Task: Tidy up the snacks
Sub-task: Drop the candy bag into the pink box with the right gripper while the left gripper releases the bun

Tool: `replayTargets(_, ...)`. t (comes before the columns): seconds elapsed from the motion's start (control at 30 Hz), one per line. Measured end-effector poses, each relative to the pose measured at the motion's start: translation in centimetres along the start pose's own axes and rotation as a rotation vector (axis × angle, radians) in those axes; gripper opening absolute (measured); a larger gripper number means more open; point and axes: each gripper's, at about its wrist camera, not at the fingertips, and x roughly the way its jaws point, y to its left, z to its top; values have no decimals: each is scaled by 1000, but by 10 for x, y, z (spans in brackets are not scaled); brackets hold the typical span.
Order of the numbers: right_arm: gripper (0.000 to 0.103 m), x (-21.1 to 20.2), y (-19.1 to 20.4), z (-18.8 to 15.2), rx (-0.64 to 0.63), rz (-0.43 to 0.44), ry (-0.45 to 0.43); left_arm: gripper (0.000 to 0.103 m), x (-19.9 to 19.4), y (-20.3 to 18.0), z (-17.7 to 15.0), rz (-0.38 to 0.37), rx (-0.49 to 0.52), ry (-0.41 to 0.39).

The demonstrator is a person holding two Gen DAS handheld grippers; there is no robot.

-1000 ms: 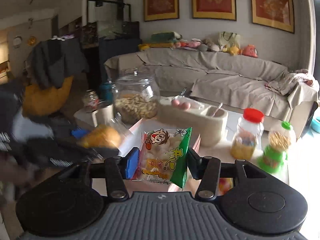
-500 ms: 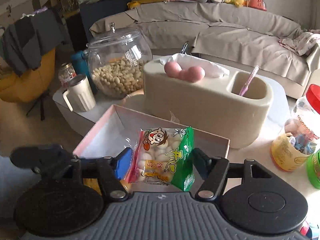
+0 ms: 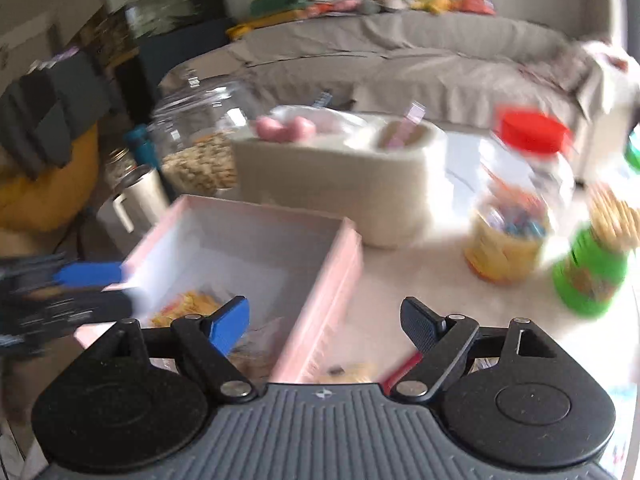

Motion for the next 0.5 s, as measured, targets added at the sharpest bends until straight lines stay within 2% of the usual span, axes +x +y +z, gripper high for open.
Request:
replayTargets(0.13, 61, 0, -24, -36, 33, -12, 60, 68, -25, -15, -30, -74, -39, 6)
replayTargets(0.2, 51, -2, -23, -56, 5, -20, 99, 68, -28, -25, -45, -108, -56, 26)
replayTargets(0.23, 42, -5, -19, -64, -20, -17, 116, 68, -28, -32, -53, -117, -57, 44)
replayTargets(0.27, 36, -10, -13, -74, -49, -16, 127, 68, -25, -37, -60, -124, -57, 65)
replayTargets(0.33, 35, -27, 1, -90, -86, -11, 105, 68, -20, -44, -71, -140, -77, 97)
replayTargets(0.5, 34, -68, 35, -130, -70, 93, 123, 68, -11, -56, -94, -129, -127, 151)
